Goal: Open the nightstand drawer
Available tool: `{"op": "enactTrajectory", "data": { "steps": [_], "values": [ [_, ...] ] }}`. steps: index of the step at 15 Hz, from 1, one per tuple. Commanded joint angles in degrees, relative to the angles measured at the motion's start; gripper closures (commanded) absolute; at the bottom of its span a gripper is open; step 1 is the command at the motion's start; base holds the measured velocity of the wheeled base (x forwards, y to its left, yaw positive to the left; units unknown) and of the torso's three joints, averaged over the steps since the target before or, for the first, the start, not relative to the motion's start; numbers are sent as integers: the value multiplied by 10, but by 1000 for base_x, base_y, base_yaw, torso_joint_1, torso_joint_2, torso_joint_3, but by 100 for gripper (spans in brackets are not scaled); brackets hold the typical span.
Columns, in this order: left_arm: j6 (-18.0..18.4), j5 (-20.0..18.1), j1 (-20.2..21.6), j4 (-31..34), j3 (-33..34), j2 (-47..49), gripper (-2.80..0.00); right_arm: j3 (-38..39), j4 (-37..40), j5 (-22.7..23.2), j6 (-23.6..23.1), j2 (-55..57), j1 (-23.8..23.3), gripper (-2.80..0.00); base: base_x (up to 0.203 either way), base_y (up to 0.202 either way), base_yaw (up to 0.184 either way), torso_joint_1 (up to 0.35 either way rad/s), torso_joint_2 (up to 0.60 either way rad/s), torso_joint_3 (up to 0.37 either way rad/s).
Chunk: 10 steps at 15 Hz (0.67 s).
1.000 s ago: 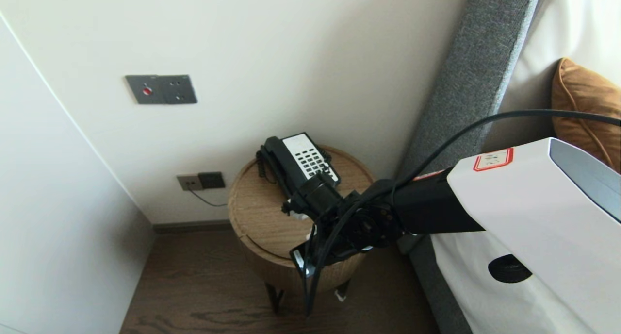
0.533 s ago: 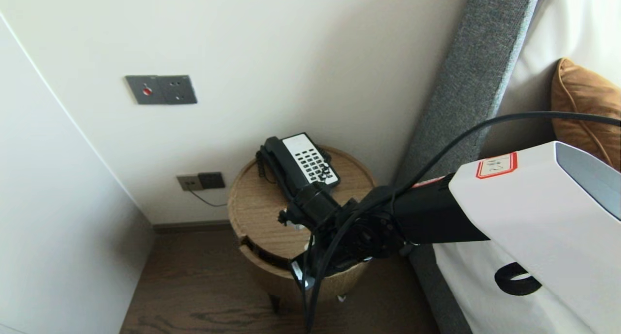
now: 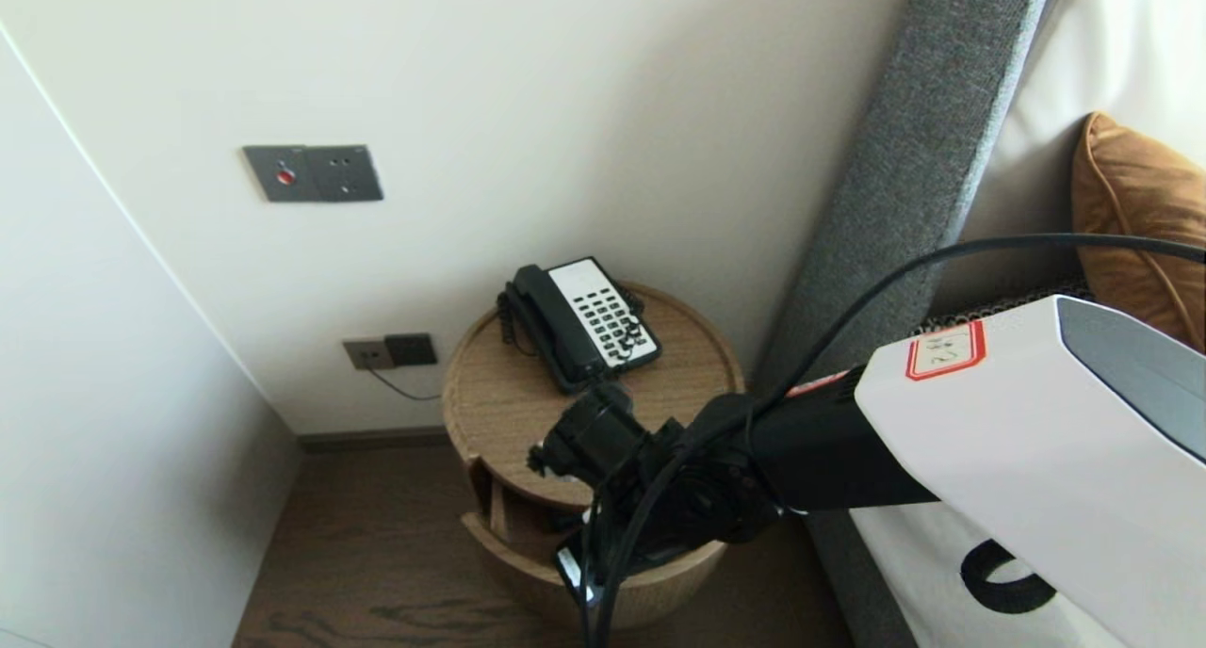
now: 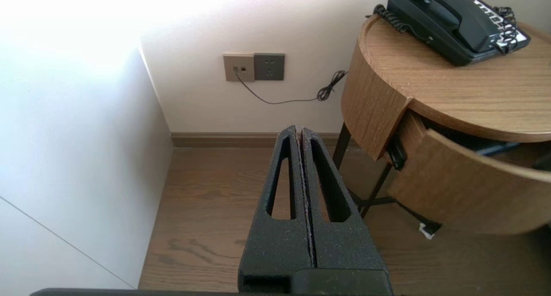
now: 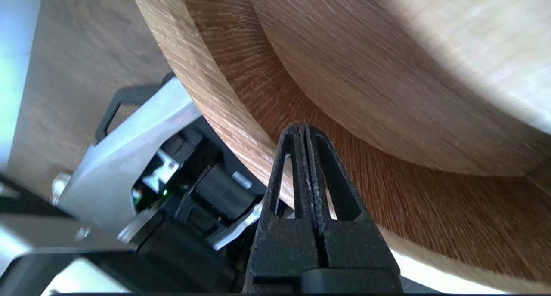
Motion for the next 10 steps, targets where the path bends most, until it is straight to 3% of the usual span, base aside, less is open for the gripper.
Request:
{"op": "enactTrajectory", "data": {
  "steps": [1,10],
  "values": [
    [0,0,0,0,0,0,0,22,-3,1,6,-14,15,0,0,0,0,0,0,0],
    [0,0,0,0,-1,0,0,88,-19,6,25,-42,71,0,0,0,0,0,0,0]
  ]
}}
